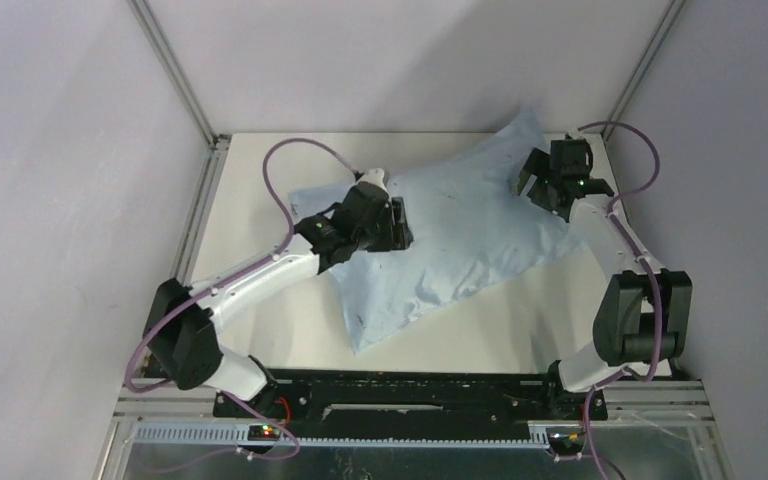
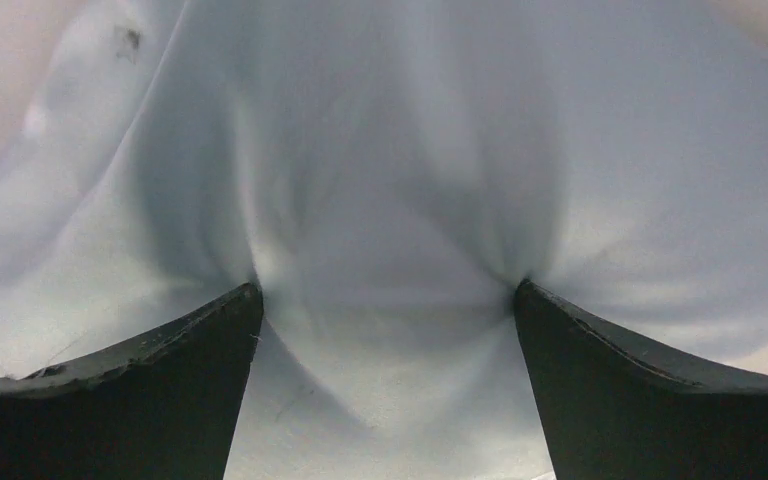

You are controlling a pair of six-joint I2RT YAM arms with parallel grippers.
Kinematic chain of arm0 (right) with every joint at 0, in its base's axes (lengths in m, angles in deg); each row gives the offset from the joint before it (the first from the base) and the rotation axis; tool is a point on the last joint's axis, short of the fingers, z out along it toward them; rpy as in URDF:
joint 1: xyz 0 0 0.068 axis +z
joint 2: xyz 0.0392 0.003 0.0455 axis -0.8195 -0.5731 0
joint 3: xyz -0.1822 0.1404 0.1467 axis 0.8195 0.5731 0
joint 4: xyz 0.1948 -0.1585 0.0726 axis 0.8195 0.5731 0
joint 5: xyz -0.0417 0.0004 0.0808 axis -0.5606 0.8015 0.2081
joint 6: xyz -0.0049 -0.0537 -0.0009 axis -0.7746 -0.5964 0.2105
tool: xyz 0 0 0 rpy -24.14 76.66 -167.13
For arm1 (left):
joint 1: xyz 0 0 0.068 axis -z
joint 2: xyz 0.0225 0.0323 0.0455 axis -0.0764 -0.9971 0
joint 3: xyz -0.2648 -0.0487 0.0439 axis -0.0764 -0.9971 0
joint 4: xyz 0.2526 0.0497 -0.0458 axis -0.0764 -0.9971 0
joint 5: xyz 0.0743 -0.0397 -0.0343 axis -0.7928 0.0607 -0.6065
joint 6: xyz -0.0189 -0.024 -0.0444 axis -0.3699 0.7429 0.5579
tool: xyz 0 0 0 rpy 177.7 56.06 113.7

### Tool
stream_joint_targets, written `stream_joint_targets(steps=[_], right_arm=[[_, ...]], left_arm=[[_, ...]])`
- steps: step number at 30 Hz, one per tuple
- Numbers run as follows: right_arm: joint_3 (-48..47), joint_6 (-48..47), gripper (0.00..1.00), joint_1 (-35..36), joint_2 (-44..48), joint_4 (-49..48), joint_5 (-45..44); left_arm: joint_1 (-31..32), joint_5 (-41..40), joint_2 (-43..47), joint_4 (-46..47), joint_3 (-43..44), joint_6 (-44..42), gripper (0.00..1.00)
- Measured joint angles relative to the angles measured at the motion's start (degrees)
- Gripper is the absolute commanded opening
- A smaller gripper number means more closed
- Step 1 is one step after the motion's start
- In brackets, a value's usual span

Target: Put the pillow into the pillowcase

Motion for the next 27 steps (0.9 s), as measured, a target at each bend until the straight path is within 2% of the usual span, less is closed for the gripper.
stream_joint_targets(steps=[5, 11, 14, 18, 22, 27], right_arm=[[4.0, 0.8, 1.0, 5.0, 1.6, -1.6, -1.4], [14.6, 5.7, 1.0, 17.2, 12.8, -4.0, -1.9], [17.1, 7.1, 0.99, 20.4, 17.2, -3.5, -0.2], [17.7, 7.1, 1.0, 17.6, 21.4, -1.5, 2.2], [16.6, 5.5, 1.0, 13.9, 26.8, 2.8, 4.3], [12.7, 3.3, 1.0, 13.6, 33.5, 6.4, 8.5]], left_arm=[[-4.0, 0.4, 0.2, 3.3, -9.1, 3.6, 0.63], [-17.5, -0.1, 5.6, 3.7, -12.9, 3.7, 0.63], [-21.2, -1.6, 6.6, 3.1, -12.9, 2.9, 0.63], [-21.3, -2.4, 8.2, 0.6, -12.6, 0.9, 0.68], [-21.0, -2.3, 11.5, -3.4, -11.5, -2.8, 0.98], [-16.3, -2.6, 18.4, -8.4, -7.7, -7.3, 1.0]])
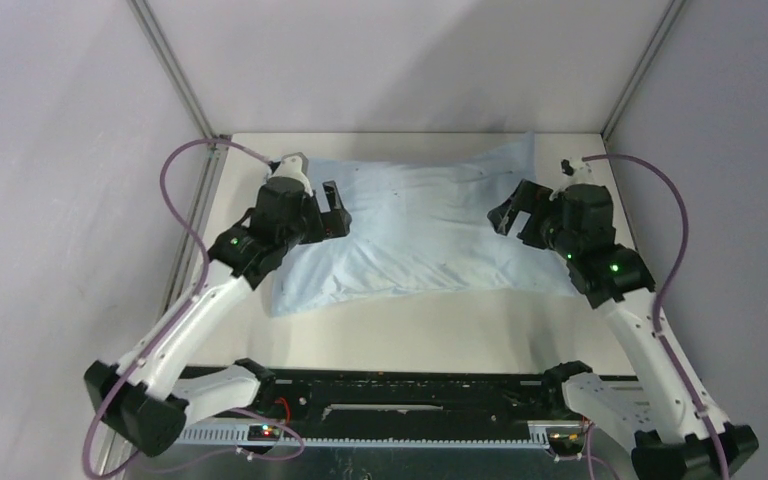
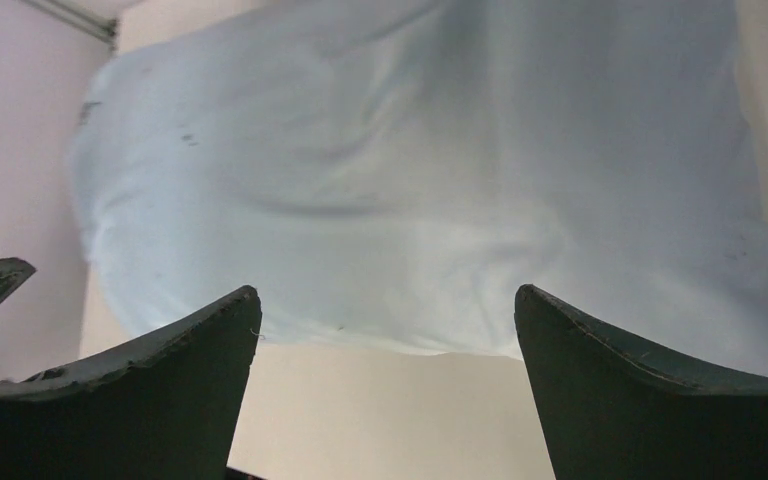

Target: Put the pillow into the pillowcase

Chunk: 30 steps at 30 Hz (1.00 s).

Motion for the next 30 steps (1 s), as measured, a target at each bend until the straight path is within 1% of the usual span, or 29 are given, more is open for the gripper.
stream_joint_targets(steps=[2, 4, 8, 12, 18, 30], right_arm=[[-1.0, -0.4, 1.0, 0.5, 2.6, 0.5, 1.4], [-1.3, -0.6, 0.99, 1.2, 4.6, 0.8, 2.1], [-1.4, -1.0, 1.0, 2.4, 7.4, 2.4, 3.0], [-1.4, -1.4, 1.0, 2.7, 8.6, 3.8, 3.6], [-1.4, -1.8, 1.0, 2.7, 9.4, 5.2, 3.6], [-1.4, -1.8, 1.0, 2.7, 8.4, 5.1, 4.5]], left_arm=[[2.4, 0.2, 3.5, -0.8, 1.1, -0.9, 1.0], [3.4, 0.4, 6.5, -1.3, 1.3, -1.3, 1.0], [3.5, 0.0, 12.4, -3.0, 1.3, -1.3, 1.0], [3.5, -1.2, 15.9, -4.5, 1.3, -1.5, 1.0], [3.5, -3.1, 18.1, -5.9, 1.1, -1.8, 1.0], [3.5, -3.8, 18.0, -6.1, -0.6, -2.8, 1.0]])
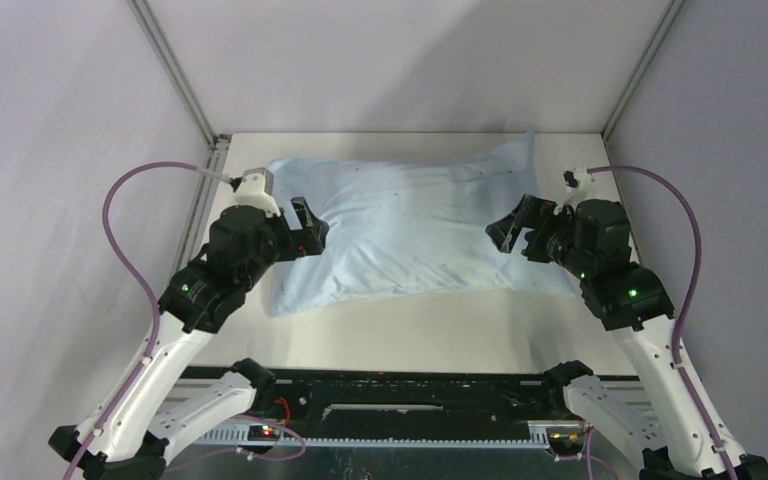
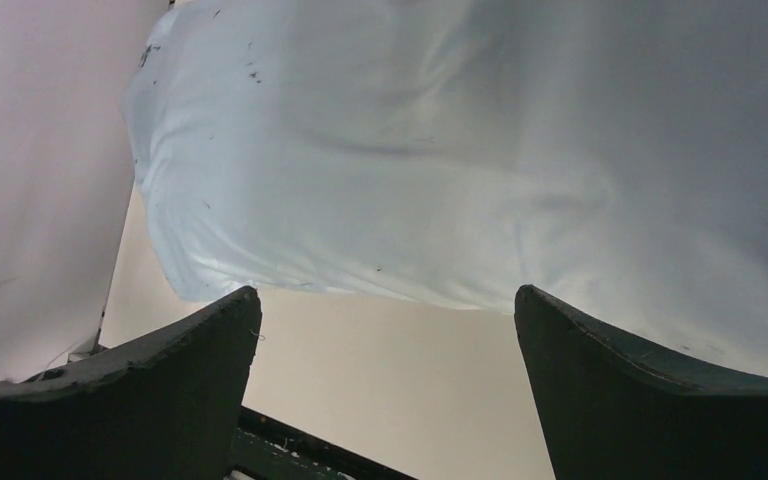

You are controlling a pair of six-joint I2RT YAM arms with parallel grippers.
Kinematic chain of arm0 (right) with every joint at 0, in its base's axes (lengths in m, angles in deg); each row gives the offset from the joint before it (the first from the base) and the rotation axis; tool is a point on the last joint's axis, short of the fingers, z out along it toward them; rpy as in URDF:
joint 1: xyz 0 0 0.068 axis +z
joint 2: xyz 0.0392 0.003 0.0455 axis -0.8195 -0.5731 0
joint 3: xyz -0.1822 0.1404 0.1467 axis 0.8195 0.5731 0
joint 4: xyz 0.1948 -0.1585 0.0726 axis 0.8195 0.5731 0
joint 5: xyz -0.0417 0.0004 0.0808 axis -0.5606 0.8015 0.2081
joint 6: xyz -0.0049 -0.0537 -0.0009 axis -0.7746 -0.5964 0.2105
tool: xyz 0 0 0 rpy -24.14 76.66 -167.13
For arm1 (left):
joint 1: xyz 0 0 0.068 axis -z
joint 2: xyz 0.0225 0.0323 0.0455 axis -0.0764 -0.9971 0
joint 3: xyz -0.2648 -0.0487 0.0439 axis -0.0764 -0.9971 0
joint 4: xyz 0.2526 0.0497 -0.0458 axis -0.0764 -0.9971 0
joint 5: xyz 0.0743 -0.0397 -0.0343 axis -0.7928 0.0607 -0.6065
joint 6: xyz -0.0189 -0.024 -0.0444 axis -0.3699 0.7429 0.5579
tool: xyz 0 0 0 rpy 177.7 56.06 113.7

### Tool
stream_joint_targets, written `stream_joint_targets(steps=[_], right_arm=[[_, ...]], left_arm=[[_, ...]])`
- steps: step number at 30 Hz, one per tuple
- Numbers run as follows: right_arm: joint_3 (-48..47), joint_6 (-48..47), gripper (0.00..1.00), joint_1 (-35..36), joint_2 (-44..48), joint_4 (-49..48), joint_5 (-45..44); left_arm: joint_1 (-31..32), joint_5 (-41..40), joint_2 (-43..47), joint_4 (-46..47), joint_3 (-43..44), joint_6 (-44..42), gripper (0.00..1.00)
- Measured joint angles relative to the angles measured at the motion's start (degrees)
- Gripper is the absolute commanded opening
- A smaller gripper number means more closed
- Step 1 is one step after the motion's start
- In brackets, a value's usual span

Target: Put the pillow into the pillowcase

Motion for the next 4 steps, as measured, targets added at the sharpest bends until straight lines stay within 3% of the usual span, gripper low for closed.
stream_joint_targets(steps=[4], right_arm=[[0.0, 0.0, 1.0, 0.0, 0.0, 0.0, 0.2]], left_arm=[[0.0, 0.0, -0.1, 0.0, 0.0, 0.0, 1.0]])
